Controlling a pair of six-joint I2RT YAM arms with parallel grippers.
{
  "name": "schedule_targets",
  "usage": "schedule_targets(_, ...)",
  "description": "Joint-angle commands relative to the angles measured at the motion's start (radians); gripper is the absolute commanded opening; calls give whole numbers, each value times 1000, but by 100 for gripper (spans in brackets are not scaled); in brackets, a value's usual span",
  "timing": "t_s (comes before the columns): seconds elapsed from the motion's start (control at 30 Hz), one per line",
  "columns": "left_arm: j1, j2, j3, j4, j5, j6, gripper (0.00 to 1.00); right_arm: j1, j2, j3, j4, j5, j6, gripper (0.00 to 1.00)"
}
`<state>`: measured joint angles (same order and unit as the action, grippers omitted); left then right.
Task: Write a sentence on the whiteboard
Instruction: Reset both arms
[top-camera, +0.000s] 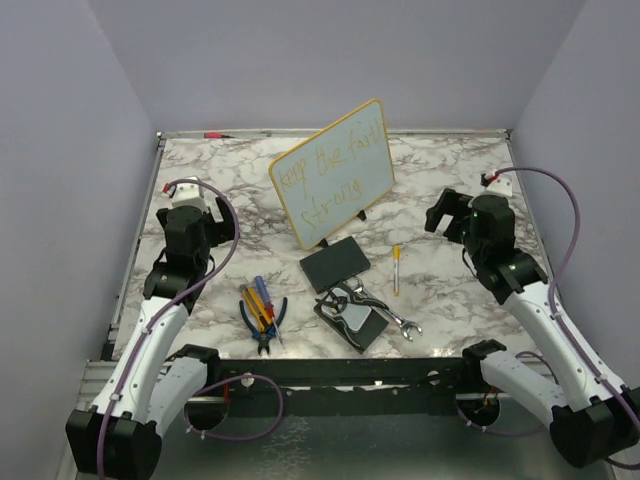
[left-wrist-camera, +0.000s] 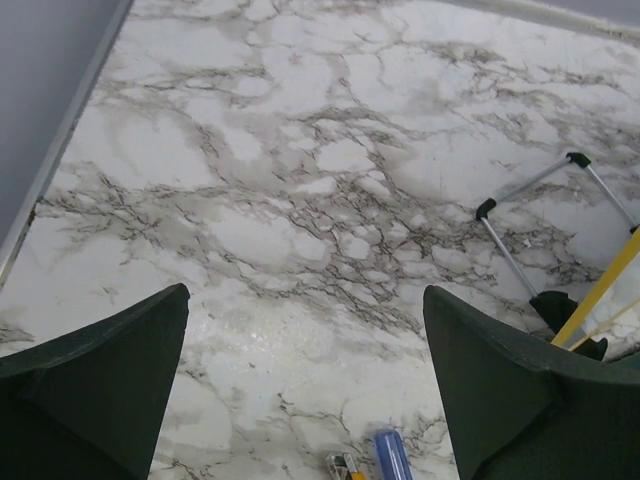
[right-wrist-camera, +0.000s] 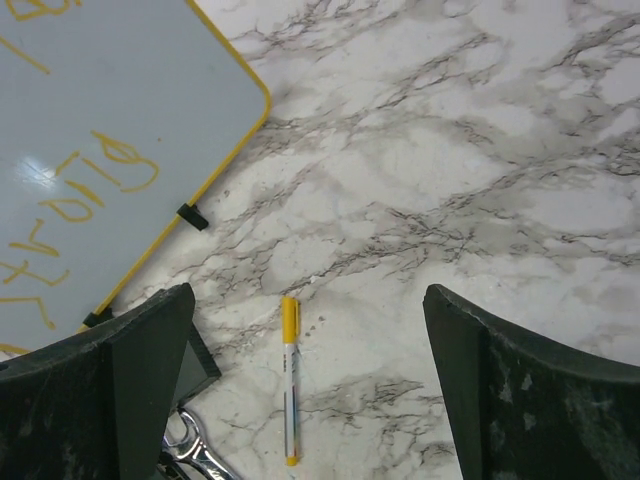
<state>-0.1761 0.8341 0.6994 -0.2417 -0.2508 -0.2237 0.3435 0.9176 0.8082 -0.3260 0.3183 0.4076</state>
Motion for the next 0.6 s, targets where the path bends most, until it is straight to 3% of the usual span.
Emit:
schedule_targets(0.0, 7, -65, 75, 18, -151, 46, 99, -79, -82, 51, -92, -116, -42, 100)
schedule_targets(0.27, 7, -179, 52, 118, -179, 60, 99, -89, -304, -31, 54, -133, -125, 100)
schedule_targets(0.57, 6, -275, -39, 157, -108, 48, 99, -89, -371, -156, 161, -92, -106, 100)
